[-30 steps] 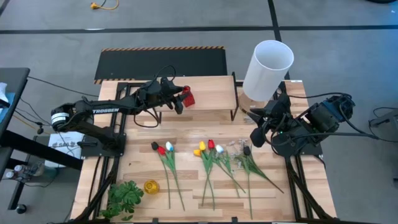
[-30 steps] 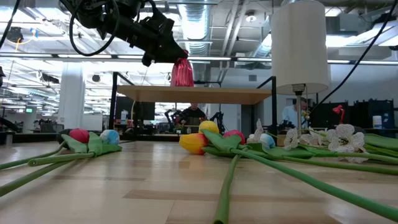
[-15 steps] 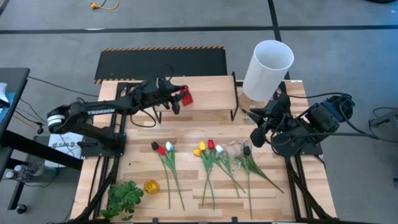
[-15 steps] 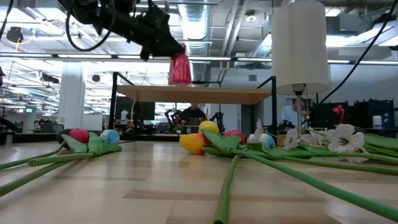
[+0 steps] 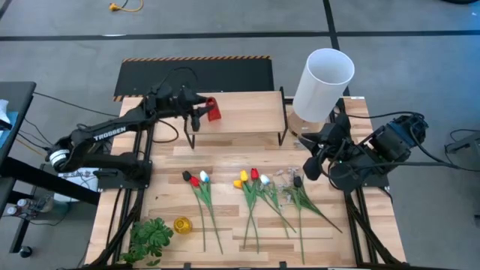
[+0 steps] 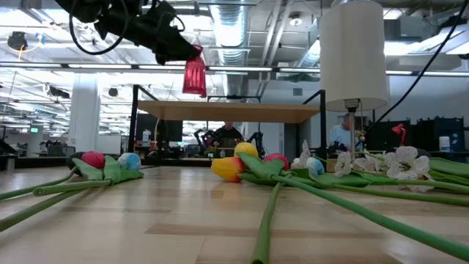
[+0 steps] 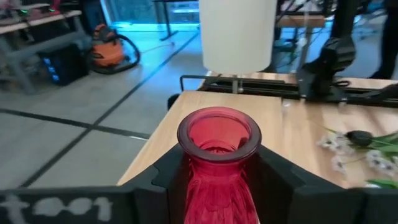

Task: Pick and place flowers into a vace then onto a shelf
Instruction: Put the red flower vase on the shelf

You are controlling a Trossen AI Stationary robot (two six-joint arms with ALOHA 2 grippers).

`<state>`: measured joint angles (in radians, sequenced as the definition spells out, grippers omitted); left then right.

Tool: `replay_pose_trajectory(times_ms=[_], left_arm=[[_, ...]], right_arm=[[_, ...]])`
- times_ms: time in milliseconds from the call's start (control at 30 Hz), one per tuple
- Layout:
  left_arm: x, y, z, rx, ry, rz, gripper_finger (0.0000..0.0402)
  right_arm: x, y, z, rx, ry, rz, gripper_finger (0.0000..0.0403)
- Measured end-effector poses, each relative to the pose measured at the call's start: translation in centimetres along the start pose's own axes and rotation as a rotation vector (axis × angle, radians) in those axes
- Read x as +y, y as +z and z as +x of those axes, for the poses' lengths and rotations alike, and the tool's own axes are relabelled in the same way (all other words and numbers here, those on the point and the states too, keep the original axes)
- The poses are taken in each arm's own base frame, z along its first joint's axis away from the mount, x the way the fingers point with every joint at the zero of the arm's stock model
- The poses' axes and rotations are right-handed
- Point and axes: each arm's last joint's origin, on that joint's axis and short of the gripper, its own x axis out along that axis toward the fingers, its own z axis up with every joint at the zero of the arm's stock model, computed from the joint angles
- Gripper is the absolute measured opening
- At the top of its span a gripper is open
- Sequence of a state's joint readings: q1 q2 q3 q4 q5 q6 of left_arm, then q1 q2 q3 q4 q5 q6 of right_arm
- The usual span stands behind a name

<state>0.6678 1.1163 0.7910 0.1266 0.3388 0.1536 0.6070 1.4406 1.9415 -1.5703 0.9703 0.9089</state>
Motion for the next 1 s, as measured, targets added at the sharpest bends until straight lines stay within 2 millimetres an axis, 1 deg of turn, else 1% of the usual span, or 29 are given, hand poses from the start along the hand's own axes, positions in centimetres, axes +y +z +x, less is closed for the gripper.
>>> replay_pose_trajectory(times_ms=[133,333,500,600,800,1000], left_arm=[[1.5,-0.4,-0.6,0.002,-0.053,-0.039,0.0118],[3.2,-0.8,-1.5,-0.004,-0.078,-0.048,0.0136],[4.0,-1.7,-1.6,0.028,-0.138,-0.070,0.0124],[4.1,-2.0,-1.5,0.042,-0.159,-0.063,0.0122],[4.1,-2.2,-1.5,0.054,-0.161,-0.041,0.0134],[4.0,-2.7,-1.6,0.094,-0.171,-0.017,0.0133]], right_arm=[[0.2,-0.2,-0.3,-0.001,0.016,-0.002,0.0061],[0.4,-0.3,-0.6,-0.004,0.034,-0.006,0.0061],[0.4,-0.3,-0.6,-0.003,0.038,-0.002,0.0061],[0.4,-0.3,-0.6,-0.002,0.038,-0.002,0.0061],[0.5,-0.3,-0.6,-0.001,0.043,0.004,0.0061],[0.5,-0.3,-0.6,0.000,0.044,0.005,0.0061]])
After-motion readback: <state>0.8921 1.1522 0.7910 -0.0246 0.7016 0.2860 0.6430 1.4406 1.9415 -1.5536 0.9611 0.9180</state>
